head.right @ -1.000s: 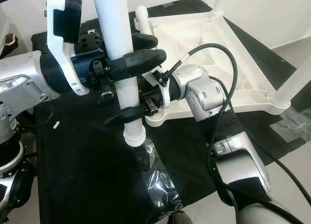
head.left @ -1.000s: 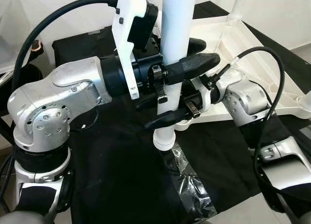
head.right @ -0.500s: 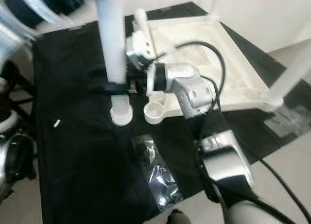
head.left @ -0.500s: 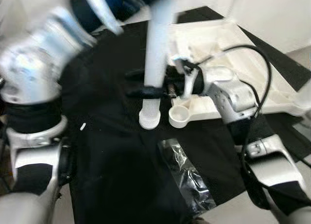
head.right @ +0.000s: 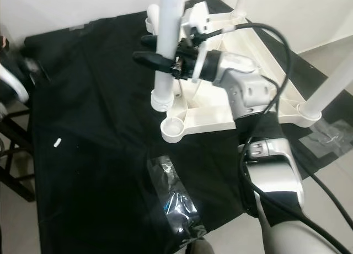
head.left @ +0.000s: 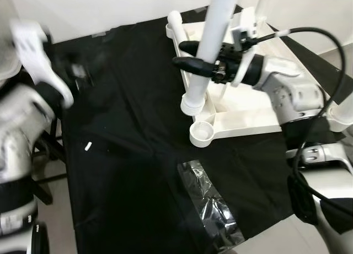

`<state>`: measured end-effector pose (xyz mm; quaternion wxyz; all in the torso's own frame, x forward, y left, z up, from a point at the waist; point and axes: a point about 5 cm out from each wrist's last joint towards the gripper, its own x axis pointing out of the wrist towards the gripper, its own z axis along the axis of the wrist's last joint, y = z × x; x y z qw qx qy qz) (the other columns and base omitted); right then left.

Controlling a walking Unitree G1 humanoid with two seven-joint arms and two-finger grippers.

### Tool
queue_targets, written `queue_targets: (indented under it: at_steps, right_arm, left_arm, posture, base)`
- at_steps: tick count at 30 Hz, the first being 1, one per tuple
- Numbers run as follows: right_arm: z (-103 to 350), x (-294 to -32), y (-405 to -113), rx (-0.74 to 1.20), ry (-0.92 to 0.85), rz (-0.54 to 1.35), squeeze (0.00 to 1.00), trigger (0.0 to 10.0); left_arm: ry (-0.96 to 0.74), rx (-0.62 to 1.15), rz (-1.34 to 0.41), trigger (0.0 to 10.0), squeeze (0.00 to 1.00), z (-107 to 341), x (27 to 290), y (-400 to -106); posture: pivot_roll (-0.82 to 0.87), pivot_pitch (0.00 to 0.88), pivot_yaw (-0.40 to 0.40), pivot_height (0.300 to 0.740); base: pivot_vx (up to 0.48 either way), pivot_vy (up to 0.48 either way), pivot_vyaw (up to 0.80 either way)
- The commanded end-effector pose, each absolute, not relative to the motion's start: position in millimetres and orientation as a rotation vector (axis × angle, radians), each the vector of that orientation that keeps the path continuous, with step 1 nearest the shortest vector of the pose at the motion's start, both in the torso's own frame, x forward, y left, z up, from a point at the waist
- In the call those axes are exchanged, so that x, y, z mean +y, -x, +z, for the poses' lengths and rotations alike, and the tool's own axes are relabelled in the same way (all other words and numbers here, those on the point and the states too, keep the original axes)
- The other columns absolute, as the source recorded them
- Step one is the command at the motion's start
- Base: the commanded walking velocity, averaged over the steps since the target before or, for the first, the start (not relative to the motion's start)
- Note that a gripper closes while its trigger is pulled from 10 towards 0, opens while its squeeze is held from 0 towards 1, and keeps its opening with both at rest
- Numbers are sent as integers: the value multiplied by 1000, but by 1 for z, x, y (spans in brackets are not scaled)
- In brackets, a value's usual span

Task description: Building children table

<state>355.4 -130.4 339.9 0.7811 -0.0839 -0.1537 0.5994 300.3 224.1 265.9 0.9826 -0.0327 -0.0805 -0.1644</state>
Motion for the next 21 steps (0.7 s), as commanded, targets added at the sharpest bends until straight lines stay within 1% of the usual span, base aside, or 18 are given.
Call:
queue_targets:
  at_steps: [1, 2, 3, 4, 5, 6, 7, 10, 13, 16, 21]
  right_arm:
    - [344, -132, -350, -353, 183, 1347, 0, 10000]
    - [341, -134, -345, -338, 187, 1399, 0, 10000]
    - [341, -134, -345, -338, 187, 1399, 0, 10000]
    - [337, -137, -339, -314, 202, 1482, 0, 10000]
    - [333, -140, -327, -273, 211, 1624, 0, 10000]
    - [333, -140, -327, -273, 211, 1624, 0, 10000]
    - [332, -140, -323, -257, 212, 1672, 0, 10000]
    - [331, -139, -321, -245, 222, 1710, 0, 10000]
    - [323, -134, -321, -234, 245, 1743, 0, 10000]
    - [319, -131, -323, -230, 244, 1743, 0, 10000]
    - [322, -132, -318, -220, 228, 1794, 0, 10000]
  left_arm:
    - [46, -169, -337, 10000, 0, 262, 218, -295]
    - [38, -125, -333, 10000, 0, 244, 212, -287]
    - [38, -125, -333, 10000, 0, 244, 212, -287]
    - [14, -88, -294, 10000, 0, 227, 206, -279]
    - [-2, -59, -212, 10000, 0, 205, 199, -265]
    - [-2, -59, -212, 10000, 0, 205, 199, -265]
    - [-18, -52, -186, 10000, 0, 199, 195, -260]
    - [-12, -30, -164, 10000, 0, 191, 192, -254]
    - [-6, 21, -142, 10000, 0, 171, 186, -237]
    - [-13, -4, -126, 10000, 0, 172, 185, -235]
    - [-79, -44, -110, 10000, 0, 176, 183, -226]
  posture:
    - [2, 268, 14, 740]
    - [-3, 278, 22, 740]
    - [-3, 278, 22, 740]
    - [-2, 284, 28, 740]
    - [-2, 294, 31, 740]
    - [-2, 294, 31, 740]
    - [-6, 301, 36, 740]
    - [-7, 311, 35, 740]
    - [1, 336, 24, 740]
    - [8, 352, 23, 740]
    - [21, 373, 25, 740]
  base:
    - [0, 0, 0]
    - [0, 0, 0]
    - [0, 0, 0]
    - [0, 0, 0]
    - [0, 0, 0]
    - [0, 0, 0]
    - [0, 0, 0]
    - [0, 0, 0]
    - [0, 0, 0]
    - [0, 0, 0]
    - [0, 0, 0]
